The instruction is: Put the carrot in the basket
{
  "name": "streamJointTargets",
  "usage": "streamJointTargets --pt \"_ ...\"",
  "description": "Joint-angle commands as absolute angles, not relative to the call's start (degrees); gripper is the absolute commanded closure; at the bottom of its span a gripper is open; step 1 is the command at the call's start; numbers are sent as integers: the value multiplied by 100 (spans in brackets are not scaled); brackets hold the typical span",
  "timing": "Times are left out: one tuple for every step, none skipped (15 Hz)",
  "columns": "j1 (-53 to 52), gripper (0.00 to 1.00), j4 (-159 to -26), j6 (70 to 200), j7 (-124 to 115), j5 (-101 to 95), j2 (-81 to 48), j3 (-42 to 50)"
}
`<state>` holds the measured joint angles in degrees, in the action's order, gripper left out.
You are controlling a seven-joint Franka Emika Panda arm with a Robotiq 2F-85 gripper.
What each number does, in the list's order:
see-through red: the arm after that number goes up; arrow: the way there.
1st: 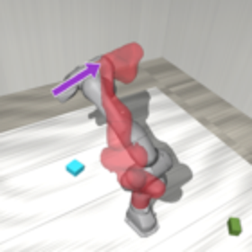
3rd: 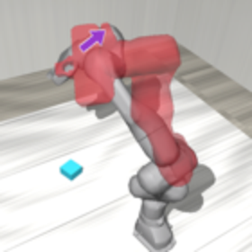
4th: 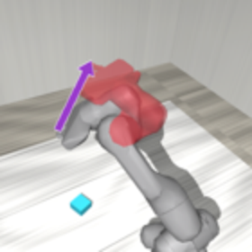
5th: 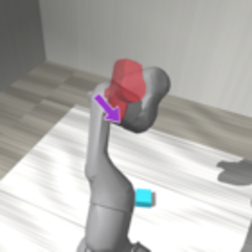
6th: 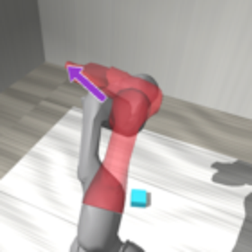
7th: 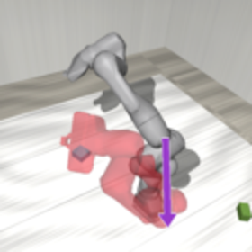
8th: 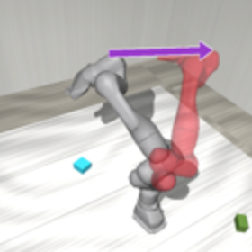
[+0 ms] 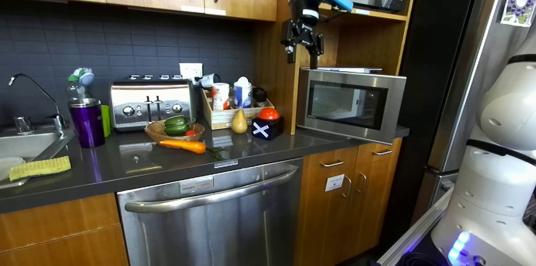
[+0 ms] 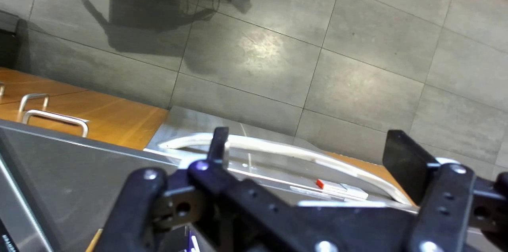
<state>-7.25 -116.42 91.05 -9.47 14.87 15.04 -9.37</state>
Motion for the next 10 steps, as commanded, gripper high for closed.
streamJointTargets --pt "-940 0 -11554 9248 -887 1439 1329 -1180" --pt "-1007 0 -11518 9283 -846 1442 1266 -1249" --pt "-1077 0 -11472 9315 -794 1456 1197 -1313" --pt "-1134 0 -11423 9342 -757 1462 1122 -1365" --pt "-1191 0 -11369 9387 -701 1465 1035 -1412" --pt "-1237 0 -11329 9449 -657 1442 962 -1452" --pt "-1271 0 -11261 9512 -631 1424 863 -1482" --pt "-1298 0 -11191 9572 -570 1382 761 -1507" --pt "-1324 0 -11103 9607 -447 1335 664 -1519" --pt "-1349 0 -10981 9627 -259 1302 535 -1519"
